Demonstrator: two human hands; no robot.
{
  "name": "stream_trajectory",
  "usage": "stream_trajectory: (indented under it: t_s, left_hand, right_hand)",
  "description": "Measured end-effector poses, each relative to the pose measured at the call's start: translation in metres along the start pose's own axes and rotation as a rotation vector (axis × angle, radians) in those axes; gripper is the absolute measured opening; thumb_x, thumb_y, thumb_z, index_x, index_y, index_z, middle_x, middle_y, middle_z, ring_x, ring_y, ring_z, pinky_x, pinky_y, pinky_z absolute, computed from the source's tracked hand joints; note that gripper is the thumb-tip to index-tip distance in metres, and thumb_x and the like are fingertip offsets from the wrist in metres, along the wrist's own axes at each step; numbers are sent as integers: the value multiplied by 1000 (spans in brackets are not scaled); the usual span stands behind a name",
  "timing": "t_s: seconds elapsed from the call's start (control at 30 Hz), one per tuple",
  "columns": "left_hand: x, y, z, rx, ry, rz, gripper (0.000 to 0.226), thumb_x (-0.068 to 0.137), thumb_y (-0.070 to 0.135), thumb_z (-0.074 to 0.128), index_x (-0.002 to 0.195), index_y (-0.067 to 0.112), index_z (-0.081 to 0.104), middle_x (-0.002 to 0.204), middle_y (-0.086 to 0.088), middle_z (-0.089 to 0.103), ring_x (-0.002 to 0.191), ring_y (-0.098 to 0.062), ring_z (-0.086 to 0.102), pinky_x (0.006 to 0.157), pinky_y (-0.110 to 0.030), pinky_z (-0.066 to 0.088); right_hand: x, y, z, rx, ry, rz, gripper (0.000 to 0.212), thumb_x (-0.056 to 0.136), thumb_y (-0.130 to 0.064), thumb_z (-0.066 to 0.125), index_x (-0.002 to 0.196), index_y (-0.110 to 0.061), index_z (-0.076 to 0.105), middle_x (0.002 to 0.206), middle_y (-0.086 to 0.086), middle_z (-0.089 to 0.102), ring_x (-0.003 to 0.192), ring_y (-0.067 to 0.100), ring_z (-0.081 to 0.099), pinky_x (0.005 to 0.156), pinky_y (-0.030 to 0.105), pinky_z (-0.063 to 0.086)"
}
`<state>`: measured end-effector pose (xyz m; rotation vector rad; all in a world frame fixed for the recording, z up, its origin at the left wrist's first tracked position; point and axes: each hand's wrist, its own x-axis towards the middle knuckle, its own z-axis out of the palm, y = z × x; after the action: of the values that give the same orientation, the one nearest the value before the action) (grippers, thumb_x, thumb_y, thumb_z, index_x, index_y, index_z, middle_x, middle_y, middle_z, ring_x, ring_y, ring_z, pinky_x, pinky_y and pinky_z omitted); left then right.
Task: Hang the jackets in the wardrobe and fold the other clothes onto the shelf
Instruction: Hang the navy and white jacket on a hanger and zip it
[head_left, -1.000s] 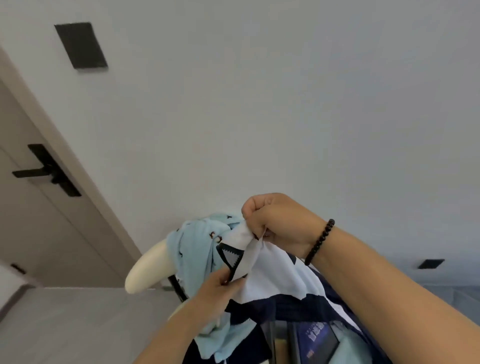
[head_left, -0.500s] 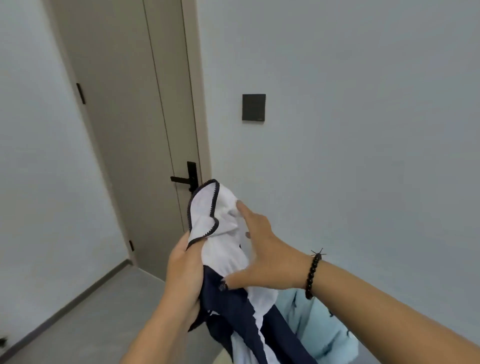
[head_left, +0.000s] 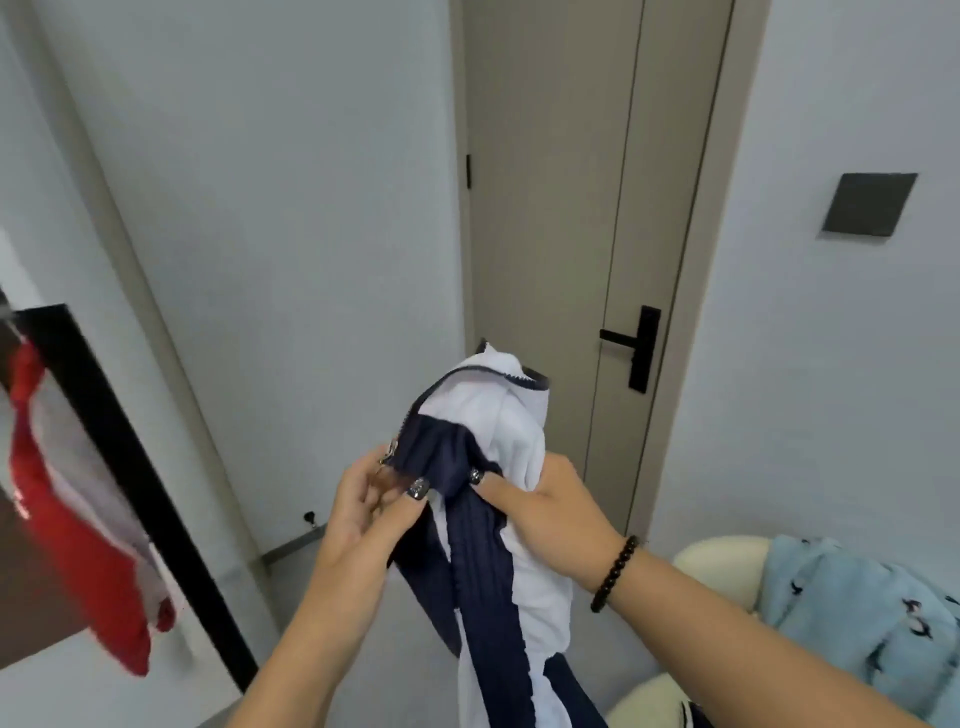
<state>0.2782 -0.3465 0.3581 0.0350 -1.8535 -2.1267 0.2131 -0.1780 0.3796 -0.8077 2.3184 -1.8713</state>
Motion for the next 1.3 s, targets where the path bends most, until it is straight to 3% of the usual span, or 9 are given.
stream_trajectory:
  t_s: [0.2, 0.4, 0.6, 0.73, 0.9, 1.03, 1.13, 1.23, 1.3]
  left_hand:
    - [-43, -22, -109, 119, 47, -178, 64, 61, 52, 76, 120, 34, 57, 116, 16, 68, 107, 3, 63, 79, -9, 50]
    - [-69, -10, -180, 290, 243, -109, 14, 91, 29, 62, 103, 31, 69, 101, -10, 71, 92, -22, 66, 90, -44, 50]
    - [-81, 10, -239, 337, 631, 41, 17, 99, 22, 53, 92, 28, 67, 91, -11, 66, 76, -8, 57, 66, -12, 44]
    - [-76, 28, -273, 376, 791, 66, 20, 99, 27, 53, 86, 34, 65, 90, -4, 67, 78, -13, 61, 75, -27, 48]
    - [-57, 36, -293, 492, 763, 56, 17, 97, 20, 54, 82, 23, 63, 75, -5, 60, 67, -10, 53, 67, -22, 43]
    - [-40, 43, -310, 566, 785, 46, 17, 95, 19, 56, 88, 5, 61, 68, 2, 50, 63, -8, 44, 58, -13, 36]
    - [-42, 47, -326, 564, 814, 63, 22, 94, 19, 57, 91, -3, 60, 69, -2, 49, 63, -8, 43, 59, -15, 36]
    - [-49, 47, -337, 585, 746, 45, 17, 95, 19, 56, 93, 5, 65, 75, -16, 57, 68, -14, 49, 67, -26, 42]
    - [-55, 46, -343, 600, 694, 60, 14, 97, 16, 55, 94, 13, 68, 83, -18, 61, 72, -20, 55, 69, -29, 45]
  right_hand:
    - [25, -45, 95, 239, -102, -33, 13, 92, -21, 61, 92, -27, 72, 96, -5, 75, 91, 10, 70, 72, 15, 53]
    - [46, -68, 165, 195, -228, -33, 22, 88, -28, 64, 95, -9, 73, 95, 4, 75, 84, 13, 69, 73, 25, 55]
    - [60, -44, 214, 97, -385, 0, 40, 88, -28, 65, 52, -11, 55, 53, -4, 56, 46, 8, 51, 50, 17, 40]
    - [67, 0, 245, -13, -597, 102, 45, 87, -33, 66, 95, 11, 62, 87, 18, 71, 83, 35, 68, 77, 44, 56]
    - [84, 34, 289, -348, -688, 171, 50, 82, -40, 70, 59, -17, 31, 51, -11, 33, 42, 2, 30, 43, 16, 24]
    - [107, 18, 314, -486, -655, -29, 45, 80, -40, 67, 55, -19, 36, 51, -6, 39, 45, 6, 36, 47, 16, 33]
    - [112, -4, 330, -419, -566, -186, 16, 76, -48, 66, 81, -40, 53, 71, -21, 61, 63, -6, 57, 61, 8, 46]
    - [113, -16, 360, -269, -595, -370, 57, 74, -51, 66, 121, -56, 34, 112, -43, 42, 99, -16, 50, 81, 7, 45]
    - [111, -22, 383, -222, -723, -422, 69, 78, -45, 67, 123, -66, 19, 117, -55, 24, 108, -28, 35, 81, -3, 34]
